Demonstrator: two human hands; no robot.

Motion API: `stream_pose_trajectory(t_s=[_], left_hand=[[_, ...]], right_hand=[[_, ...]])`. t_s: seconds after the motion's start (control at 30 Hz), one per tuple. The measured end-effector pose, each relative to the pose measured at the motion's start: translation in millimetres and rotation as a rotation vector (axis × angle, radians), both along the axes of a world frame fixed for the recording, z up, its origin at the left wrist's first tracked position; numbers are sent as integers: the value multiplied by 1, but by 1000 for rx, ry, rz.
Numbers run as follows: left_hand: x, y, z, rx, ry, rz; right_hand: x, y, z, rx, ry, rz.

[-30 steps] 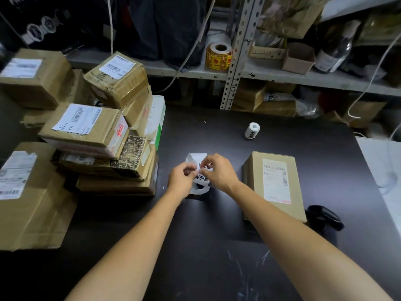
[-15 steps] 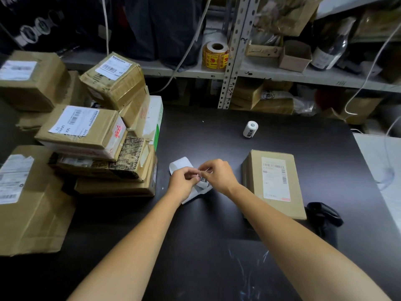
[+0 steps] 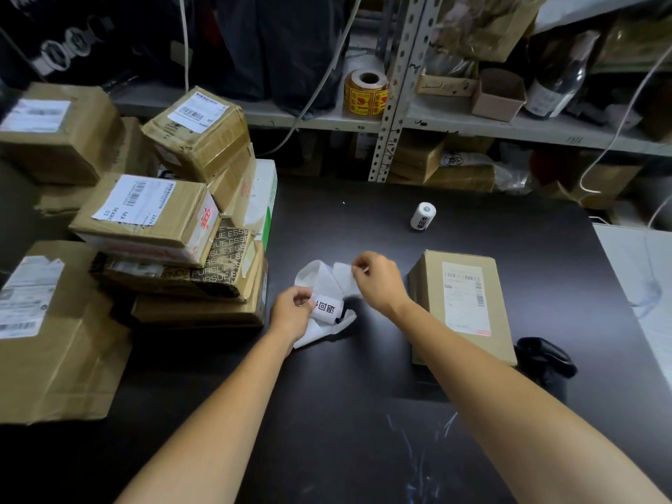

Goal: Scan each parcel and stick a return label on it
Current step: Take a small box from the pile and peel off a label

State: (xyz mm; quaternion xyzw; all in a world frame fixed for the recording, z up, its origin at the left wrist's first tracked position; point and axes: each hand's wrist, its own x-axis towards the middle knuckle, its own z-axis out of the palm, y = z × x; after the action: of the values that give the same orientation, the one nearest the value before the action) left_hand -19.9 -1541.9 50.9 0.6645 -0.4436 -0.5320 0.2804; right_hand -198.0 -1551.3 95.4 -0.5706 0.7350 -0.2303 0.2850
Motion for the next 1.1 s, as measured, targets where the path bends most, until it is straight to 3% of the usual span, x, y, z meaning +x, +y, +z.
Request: stream_pose_trajectory(t_s=[0.17,0.33,0.5,0.6,0.7,0.8,1.1], left_hand=[[-4,2,7,-9,-98,5],[-22,1,39,-123,-439,-72],[-63,23,64,-375,-568,-37],[-95,32,64,-332,-415,-211],[-127,45,61,-71,-140,-360],[-149,59,55,112,15,-412],[-167,70,46,102,38,-378]], right_hand=[[-32,9,27,-42,-138,-162],[-66,32,53,17,-68,-158],[-112,64,69,49,-153,-224],[-140,85,73,62,-218,-273],[-160,107,77,113,-289,-308],[-174,127,74,110,-319,-325],[-184,157,58,198,-437,-365]])
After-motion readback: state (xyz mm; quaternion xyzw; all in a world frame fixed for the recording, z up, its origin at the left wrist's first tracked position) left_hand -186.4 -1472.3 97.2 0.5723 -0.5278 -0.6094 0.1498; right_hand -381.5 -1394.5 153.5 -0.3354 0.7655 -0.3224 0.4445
